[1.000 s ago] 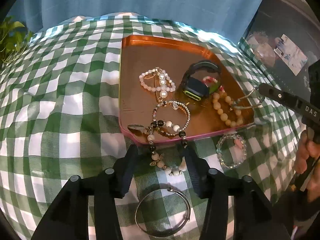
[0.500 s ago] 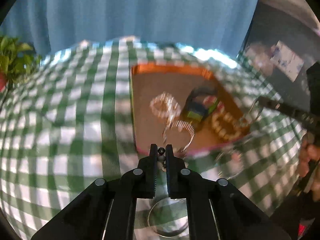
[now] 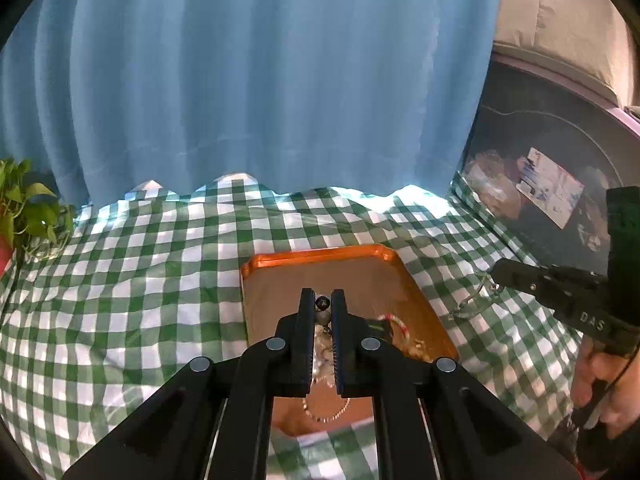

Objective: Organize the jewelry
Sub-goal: 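Lower the bangle stack and chain bracelet into the orange tray with both grippers, then open both grippers to release the bracelets in the tray, then grasp the thin silver wire bangle with the left gripper while the right grasps the clear crystal bracelet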

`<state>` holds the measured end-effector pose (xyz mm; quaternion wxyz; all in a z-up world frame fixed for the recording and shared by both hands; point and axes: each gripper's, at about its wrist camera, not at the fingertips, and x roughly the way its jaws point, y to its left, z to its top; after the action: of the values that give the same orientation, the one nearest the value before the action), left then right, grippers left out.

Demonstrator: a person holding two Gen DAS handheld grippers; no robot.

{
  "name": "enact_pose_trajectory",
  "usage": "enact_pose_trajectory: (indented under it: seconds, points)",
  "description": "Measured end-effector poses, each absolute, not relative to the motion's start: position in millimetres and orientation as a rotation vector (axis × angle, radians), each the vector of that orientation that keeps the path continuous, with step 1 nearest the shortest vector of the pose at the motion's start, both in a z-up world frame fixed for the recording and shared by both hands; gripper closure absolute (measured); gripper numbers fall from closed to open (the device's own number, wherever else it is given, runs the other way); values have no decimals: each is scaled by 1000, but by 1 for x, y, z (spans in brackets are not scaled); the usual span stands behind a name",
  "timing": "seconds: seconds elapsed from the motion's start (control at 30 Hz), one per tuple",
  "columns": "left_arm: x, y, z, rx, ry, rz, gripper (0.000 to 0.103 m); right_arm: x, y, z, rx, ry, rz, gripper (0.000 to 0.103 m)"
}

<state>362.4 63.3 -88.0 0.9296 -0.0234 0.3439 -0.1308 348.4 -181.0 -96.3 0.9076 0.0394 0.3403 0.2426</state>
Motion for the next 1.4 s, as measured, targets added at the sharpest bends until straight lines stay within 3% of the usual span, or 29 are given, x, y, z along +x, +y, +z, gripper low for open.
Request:
enact_pose_trajectory:
  seconds: [0.5, 0.53, 0.57, 0.6, 0.63, 0.67, 0.73, 0.87, 1.17, 1.3, 1.4]
  points:
    - [419, 56, -198, 1, 893, -161, 93, 395, -186, -183, 62, 838, 448, 97]
    - [418, 57, -199, -12, 898, -157, 89, 395, -186, -186, 63, 838, 446, 97]
    - [418, 58, -200, -21, 903, -149, 79, 395, -187, -188, 66, 841, 441, 94]
    - [415, 60, -199, -22, 908, -133, 71, 395, -188, -190, 75, 848, 438, 81]
    - [411, 61, -197, -21, 902, -121, 49, 395, -189, -191, 92, 858, 432, 69]
    - [406, 62, -194, -17, 891, -109, 26, 394, -192, -190, 110, 860, 432, 47]
    - [387, 65, -182, -7, 846, -78, 16, 385, -195, -182, 114, 833, 418, 42]
    - [348, 70, -169, -10, 842, -98, 15, 350, -199, -168, 126, 806, 413, 34]
    - [249, 72, -192, 59, 870, -170, 14, 273, -193, -197, 150, 848, 428, 36]
    - [233, 70, -211, 34, 902, -195, 14, 256, -180, -214, 105, 877, 417, 54]
    - [233, 66, -224, 21, 925, -213, 14, 255, -174, -225, 94, 906, 425, 62]
